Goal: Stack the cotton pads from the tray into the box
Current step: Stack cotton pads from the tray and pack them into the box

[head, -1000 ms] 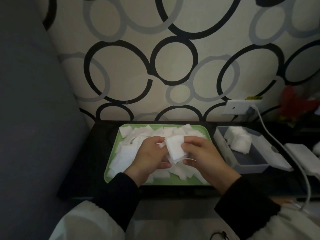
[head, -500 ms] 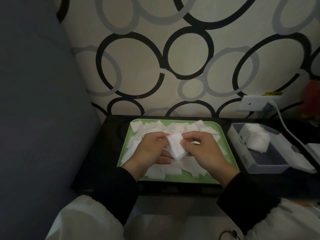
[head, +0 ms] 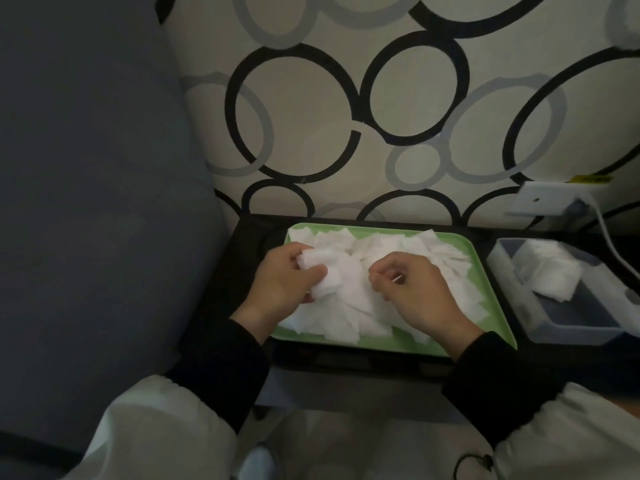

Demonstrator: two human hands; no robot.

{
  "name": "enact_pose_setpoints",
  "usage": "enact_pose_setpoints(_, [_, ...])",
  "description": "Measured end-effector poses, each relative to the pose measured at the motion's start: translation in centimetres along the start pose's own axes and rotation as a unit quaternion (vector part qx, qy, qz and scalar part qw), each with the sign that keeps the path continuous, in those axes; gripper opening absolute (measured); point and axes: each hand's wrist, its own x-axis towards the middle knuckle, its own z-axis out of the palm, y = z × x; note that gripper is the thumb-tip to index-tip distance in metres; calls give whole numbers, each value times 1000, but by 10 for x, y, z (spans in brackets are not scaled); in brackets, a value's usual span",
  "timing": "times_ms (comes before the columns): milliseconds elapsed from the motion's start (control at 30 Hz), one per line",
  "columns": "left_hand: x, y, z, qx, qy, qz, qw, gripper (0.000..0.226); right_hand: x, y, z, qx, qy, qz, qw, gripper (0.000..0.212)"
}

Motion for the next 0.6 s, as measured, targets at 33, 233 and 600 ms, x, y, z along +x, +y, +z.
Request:
enact_pose_setpoints(33, [1, -4, -4, 27, 6, 10, 1000, 19, -1, -1, 1, -20, -31, -11, 999, 4])
enact_pose_setpoints(233, [3, -18, -29, 87, 27, 25, 996, 16, -7, -14, 22, -236, -93, -32, 967, 25])
enact_pose_setpoints(600, [4, -23, -38, 82, 9, 35, 996, 15, 1, -14, 28, -348, -102, -81, 928, 29])
